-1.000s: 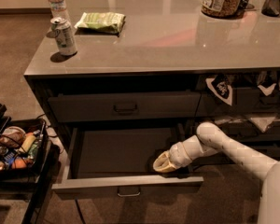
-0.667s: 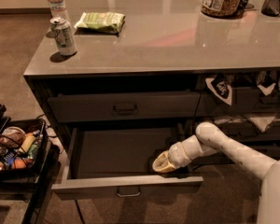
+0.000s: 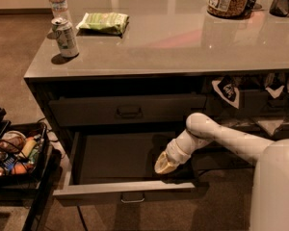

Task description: Open middle drawer

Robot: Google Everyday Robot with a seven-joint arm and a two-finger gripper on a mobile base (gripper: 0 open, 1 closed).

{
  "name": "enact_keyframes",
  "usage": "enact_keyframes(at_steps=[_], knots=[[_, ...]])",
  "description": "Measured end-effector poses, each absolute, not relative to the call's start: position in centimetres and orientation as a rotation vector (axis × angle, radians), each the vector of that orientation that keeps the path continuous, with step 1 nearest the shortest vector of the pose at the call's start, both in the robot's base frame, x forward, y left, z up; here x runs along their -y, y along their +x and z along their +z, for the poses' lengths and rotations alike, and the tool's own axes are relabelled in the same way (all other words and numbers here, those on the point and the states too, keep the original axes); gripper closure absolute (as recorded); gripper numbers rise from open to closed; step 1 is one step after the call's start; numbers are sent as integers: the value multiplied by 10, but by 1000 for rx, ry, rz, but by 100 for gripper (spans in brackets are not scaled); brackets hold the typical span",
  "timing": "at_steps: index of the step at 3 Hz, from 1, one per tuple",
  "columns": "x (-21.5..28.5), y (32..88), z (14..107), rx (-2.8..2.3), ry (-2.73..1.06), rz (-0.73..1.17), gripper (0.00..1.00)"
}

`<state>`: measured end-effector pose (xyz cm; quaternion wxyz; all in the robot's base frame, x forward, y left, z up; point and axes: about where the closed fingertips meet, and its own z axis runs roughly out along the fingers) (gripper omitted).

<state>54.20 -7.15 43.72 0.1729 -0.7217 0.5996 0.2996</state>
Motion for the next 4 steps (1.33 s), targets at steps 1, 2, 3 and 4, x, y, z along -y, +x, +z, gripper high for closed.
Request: enact_keyframes(at_steps=[1, 2, 3, 4], knots=[[71, 542, 437, -1701, -2047, 850, 100], [71, 545, 430, -1688, -2034, 820, 100], [67, 565, 410, -1690, -2051, 745, 100], [65, 564, 400, -1707, -2051, 751, 100]])
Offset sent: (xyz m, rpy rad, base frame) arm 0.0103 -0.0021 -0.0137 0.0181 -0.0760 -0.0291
